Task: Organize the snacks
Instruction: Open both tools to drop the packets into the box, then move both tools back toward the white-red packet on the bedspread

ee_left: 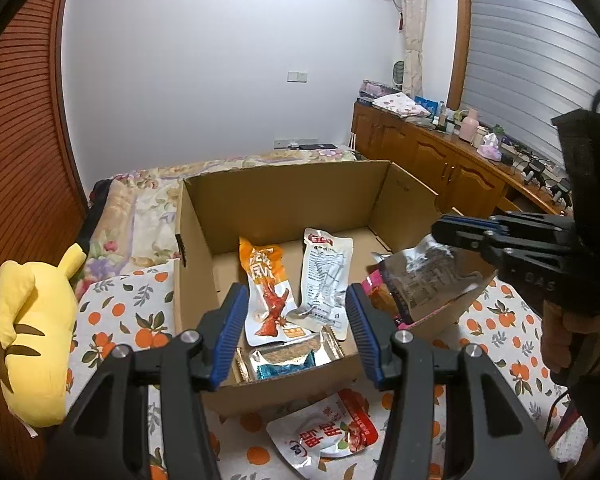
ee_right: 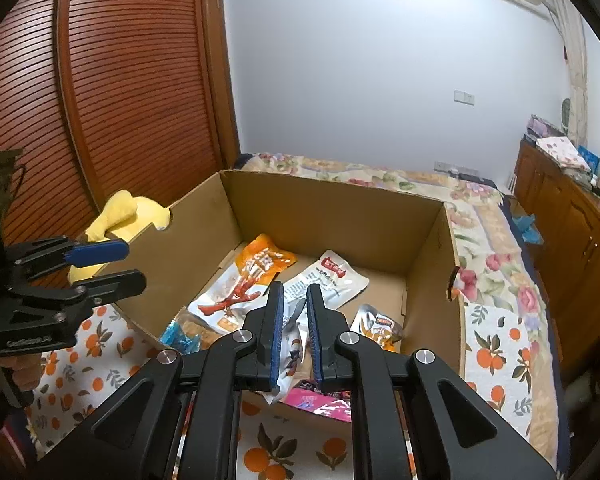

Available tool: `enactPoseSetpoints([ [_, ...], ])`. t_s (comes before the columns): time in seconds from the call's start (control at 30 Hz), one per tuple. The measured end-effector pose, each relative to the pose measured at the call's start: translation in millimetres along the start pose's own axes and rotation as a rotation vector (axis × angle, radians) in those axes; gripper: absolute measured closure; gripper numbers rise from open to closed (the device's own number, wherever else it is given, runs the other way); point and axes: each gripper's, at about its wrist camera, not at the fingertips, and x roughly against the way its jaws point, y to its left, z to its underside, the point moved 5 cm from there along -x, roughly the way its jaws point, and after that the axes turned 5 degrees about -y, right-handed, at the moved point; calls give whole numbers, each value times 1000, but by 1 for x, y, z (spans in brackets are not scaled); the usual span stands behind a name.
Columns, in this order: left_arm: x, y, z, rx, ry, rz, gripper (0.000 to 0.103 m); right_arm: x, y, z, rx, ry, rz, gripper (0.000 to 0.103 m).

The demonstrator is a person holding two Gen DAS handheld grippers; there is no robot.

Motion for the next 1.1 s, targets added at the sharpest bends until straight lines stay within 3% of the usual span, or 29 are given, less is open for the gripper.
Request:
enactPoseSetpoints([
  [0.43, 8, -3, 3, 1, -5, 9, 52, -22, -1, 7, -20, 47, -2, 93],
  [0.7, 27, -6, 9, -6, -27, 23, 52, 18, 8, 18, -7, -8, -23, 88],
  [0.9, 48, -12, 14, -31, -50, 32, 50, 63, 23, 33, 18, -56, -39, 75],
  [1.1, 62, -20, 25, -47, -51, 44, 35, 83, 39, 62, 28, -37, -68, 58],
])
